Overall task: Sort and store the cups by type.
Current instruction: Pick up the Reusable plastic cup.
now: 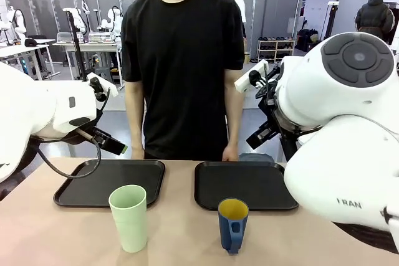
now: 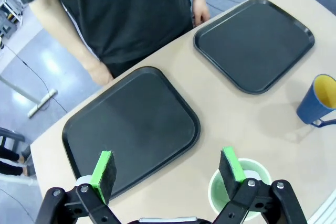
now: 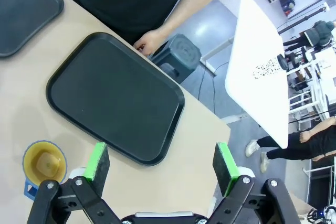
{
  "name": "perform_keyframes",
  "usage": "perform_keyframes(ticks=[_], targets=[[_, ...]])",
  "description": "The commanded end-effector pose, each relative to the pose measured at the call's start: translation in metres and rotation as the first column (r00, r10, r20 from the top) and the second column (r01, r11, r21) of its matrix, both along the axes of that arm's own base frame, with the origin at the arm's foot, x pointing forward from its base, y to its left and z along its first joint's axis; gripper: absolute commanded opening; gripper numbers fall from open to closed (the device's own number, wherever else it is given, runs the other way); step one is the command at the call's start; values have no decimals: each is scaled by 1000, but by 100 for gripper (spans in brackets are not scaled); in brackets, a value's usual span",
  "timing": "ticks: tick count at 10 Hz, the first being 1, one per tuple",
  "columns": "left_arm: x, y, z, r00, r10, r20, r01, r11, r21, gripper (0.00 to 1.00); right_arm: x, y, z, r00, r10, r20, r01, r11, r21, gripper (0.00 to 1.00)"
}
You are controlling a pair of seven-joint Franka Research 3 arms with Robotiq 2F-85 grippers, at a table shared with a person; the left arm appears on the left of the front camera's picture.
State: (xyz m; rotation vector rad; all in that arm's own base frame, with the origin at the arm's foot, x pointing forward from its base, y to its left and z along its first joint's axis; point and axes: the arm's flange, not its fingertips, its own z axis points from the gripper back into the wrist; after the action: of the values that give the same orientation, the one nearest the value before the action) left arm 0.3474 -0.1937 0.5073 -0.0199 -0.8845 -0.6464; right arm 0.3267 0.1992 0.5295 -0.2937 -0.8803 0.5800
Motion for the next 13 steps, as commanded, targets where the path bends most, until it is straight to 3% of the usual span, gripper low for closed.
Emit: perform_keyframes(ticks=[1, 6, 10, 13], targets=[[-38, 12, -31, 999, 34, 24, -35, 999, 36, 100, -14, -5, -20, 998, -53, 37, 53, 999, -9, 100], [-38, 21, -37, 998, 58, 32, -60, 997, 58, 100, -9, -10, -25, 998, -66, 20, 66, 998, 2, 100], [5, 72, -50, 982, 186, -45, -183, 982, 52, 100, 32, -62, -33, 983, -170, -75, 174, 983, 57, 100], [41, 119, -66, 961, 252, -109, -251, 968, 30, 100, 70, -103, -48, 944, -290, -161, 306, 948, 91, 100]])
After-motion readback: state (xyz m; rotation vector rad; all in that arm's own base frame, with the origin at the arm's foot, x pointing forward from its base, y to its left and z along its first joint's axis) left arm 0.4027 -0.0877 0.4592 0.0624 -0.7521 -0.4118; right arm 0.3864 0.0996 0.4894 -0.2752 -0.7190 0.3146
